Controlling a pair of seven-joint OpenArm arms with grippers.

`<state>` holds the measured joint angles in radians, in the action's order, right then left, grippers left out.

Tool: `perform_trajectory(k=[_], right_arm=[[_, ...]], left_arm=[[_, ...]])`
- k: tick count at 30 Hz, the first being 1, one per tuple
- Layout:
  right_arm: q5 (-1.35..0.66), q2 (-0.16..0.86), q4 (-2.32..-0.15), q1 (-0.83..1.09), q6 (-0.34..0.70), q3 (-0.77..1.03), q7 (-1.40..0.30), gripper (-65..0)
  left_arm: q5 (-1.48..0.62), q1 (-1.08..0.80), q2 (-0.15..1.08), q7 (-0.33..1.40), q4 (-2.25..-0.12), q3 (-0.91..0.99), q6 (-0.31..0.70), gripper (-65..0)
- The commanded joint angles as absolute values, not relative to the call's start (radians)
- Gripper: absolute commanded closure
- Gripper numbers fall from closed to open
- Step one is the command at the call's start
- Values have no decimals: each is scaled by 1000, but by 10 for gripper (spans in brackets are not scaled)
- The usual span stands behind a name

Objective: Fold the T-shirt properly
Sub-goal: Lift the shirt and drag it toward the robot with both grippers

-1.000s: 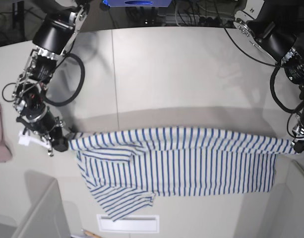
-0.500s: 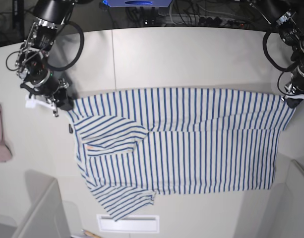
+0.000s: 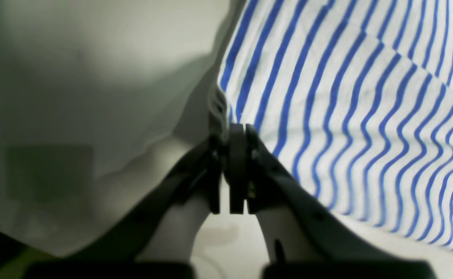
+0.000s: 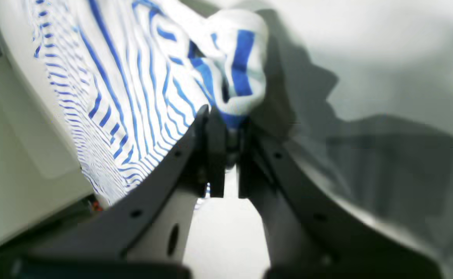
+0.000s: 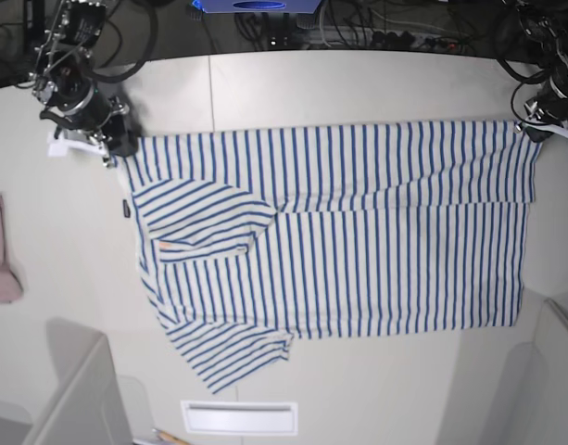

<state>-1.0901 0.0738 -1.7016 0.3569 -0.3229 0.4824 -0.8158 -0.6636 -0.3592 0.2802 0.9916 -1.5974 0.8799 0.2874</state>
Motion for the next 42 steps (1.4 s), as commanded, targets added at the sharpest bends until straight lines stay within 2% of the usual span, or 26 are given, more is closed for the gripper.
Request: perform_trajectory(k=[1, 7, 12, 17, 27, 42], right_arm=[[-1102, 84, -1732, 374, -314, 486, -812, 0], [-1102, 82, -1776, 452, -314, 486, -812, 0], [-1102, 81, -1830, 521, -314, 484, -812, 0], [-1102, 79, -1844, 582, -314, 486, -811, 0], [-1101, 82, -1845, 636, -312, 486, -811, 0], [-1099, 82, -1854, 673, -312, 481, -812, 0]], left_arm=[[-671, -369, 302, 977, -1613, 888, 285, 0], [-515, -383, 295, 977, -1627, 886, 294, 0], [-397, -383, 294, 977, -1627, 889, 435, 0], [-317, -392, 280, 977, -1627, 891, 487, 0], [-325, -438, 278, 977, -1629, 960, 496, 0], [-321, -467, 257, 977, -1644, 960, 496, 0]])
